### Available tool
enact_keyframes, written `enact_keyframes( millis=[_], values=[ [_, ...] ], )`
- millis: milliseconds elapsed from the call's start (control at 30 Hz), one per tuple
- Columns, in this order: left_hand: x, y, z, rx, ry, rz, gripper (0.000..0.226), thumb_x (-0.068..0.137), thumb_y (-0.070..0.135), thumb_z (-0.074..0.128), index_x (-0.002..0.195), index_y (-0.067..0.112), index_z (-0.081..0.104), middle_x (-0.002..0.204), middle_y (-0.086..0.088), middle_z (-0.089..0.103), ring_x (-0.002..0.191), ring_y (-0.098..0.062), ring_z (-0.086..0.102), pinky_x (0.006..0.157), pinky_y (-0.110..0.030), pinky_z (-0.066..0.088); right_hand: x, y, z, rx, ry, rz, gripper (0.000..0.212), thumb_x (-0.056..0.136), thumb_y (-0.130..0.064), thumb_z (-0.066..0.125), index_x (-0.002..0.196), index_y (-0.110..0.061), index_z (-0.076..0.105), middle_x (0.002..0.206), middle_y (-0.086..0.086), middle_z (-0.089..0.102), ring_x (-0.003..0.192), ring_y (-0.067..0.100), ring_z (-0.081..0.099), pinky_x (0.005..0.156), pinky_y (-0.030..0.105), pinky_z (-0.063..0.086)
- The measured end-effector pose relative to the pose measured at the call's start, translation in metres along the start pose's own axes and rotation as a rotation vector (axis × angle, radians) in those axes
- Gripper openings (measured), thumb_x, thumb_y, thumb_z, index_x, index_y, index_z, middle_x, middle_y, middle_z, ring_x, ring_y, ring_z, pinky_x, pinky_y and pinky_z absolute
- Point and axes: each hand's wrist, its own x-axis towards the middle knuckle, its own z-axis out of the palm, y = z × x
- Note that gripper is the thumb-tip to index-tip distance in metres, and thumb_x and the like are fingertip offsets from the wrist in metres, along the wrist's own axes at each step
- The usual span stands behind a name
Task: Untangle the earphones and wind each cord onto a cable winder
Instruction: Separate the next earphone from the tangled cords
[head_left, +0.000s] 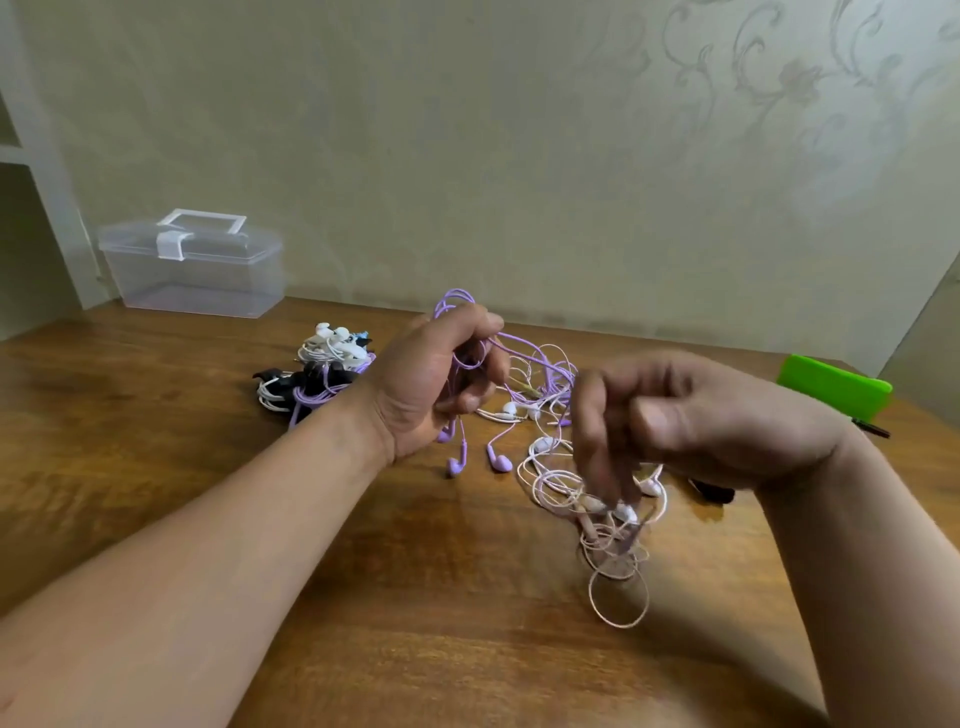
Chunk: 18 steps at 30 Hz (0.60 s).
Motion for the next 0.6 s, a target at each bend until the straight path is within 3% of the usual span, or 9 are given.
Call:
enact_keyframes(
  millis=[67, 133, 200, 300, 367, 400, 500, 600],
  values=[
    [0.000, -0.002, 0.003, 0.041, -0.001, 0.015, 0.044, 0.100, 0.020, 0.054, 0.056, 0.019, 0.056, 0.060, -0.006, 0.059, 0.042, -0.020, 0.036, 0.039, -0.021, 0.019, 0.012, 0.003, 0.007, -0.226, 0.407, -0.082, 0.045, 0.082, -0.048, 0.085, 0.090, -0.013, 0.057, 0.073, 0.005, 0.057, 0.063, 0.012, 0.052, 0.057, 0.025, 0.042],
    [0.000, -0.003, 0.005, 0.051, -0.006, 0.032, 0.046, 0.100, 0.018, 0.055, 0.054, 0.018, 0.057, 0.057, -0.006, 0.057, 0.041, -0.019, 0.036, 0.038, -0.019, 0.021, 0.028, 0.010, 0.012, -0.618, 0.745, -0.075, 0.041, 0.085, -0.053, 0.081, 0.089, -0.020, 0.057, 0.071, -0.006, 0.050, 0.062, 0.008, 0.044, 0.057, 0.025, 0.037],
    [-0.001, -0.004, 0.007, 0.067, -0.011, 0.042, 0.048, 0.101, 0.018, 0.056, 0.054, 0.016, 0.062, 0.054, -0.005, 0.056, 0.040, -0.016, 0.037, 0.038, -0.017, 0.024, 0.039, 0.017, 0.018, -0.802, 0.774, -0.070, 0.030, 0.092, -0.052, 0.073, 0.083, -0.026, 0.061, 0.070, 0.000, 0.053, 0.064, 0.009, 0.044, 0.060, 0.033, 0.037],
    [-0.001, -0.006, 0.010, 0.096, -0.023, 0.055, 0.039, 0.102, 0.021, 0.056, 0.066, 0.012, 0.067, 0.061, -0.008, 0.062, 0.037, -0.014, 0.038, 0.037, -0.015, 0.026, 0.037, 0.018, 0.016, -0.640, 0.739, -0.124, 0.029, 0.103, -0.035, 0.067, 0.079, -0.019, 0.067, 0.076, 0.018, 0.063, 0.069, 0.016, 0.050, 0.066, 0.036, 0.041],
    [0.001, -0.007, 0.007, 0.065, 0.006, 0.041, 0.031, 0.102, 0.024, 0.056, 0.075, 0.009, 0.063, 0.070, -0.010, 0.067, 0.038, -0.014, 0.040, 0.037, -0.016, 0.023, 0.032, 0.011, 0.010, -0.346, 0.774, -0.220, 0.031, 0.098, -0.023, 0.064, 0.069, -0.016, 0.063, 0.067, 0.009, 0.059, 0.067, 0.017, 0.057, 0.073, 0.037, 0.050],
    [0.002, -0.007, 0.005, 0.036, 0.022, 0.033, 0.027, 0.102, 0.024, 0.056, 0.079, 0.011, 0.062, 0.072, -0.008, 0.068, 0.038, -0.014, 0.041, 0.036, -0.016, 0.021, 0.028, 0.007, 0.007, -0.161, 0.760, -0.273, 0.032, 0.094, -0.019, 0.059, 0.062, -0.016, 0.058, 0.062, 0.006, 0.051, 0.059, 0.018, 0.053, 0.068, 0.034, 0.053],
    [0.005, -0.007, 0.003, 0.007, 0.071, 0.022, 0.021, 0.102, 0.026, 0.054, 0.086, 0.014, 0.058, 0.068, -0.001, 0.065, 0.038, -0.013, 0.041, 0.034, -0.015, 0.020, 0.012, -0.003, -0.002, 0.185, 0.642, -0.334, 0.033, 0.091, -0.016, 0.042, 0.059, -0.021, 0.040, 0.057, -0.002, 0.027, 0.042, 0.010, 0.027, 0.040, 0.020, 0.030],
    [0.004, -0.010, 0.006, 0.054, 0.067, 0.027, 0.019, 0.104, 0.027, 0.054, 0.088, 0.017, 0.055, 0.066, -0.001, 0.060, 0.039, -0.014, 0.041, 0.038, -0.018, 0.016, -0.002, -0.007, -0.013, 0.213, 0.626, -0.309, 0.043, 0.097, -0.024, 0.041, 0.054, -0.024, 0.039, 0.052, -0.004, 0.017, 0.037, 0.006, 0.018, 0.036, 0.018, 0.016]
  ],
)
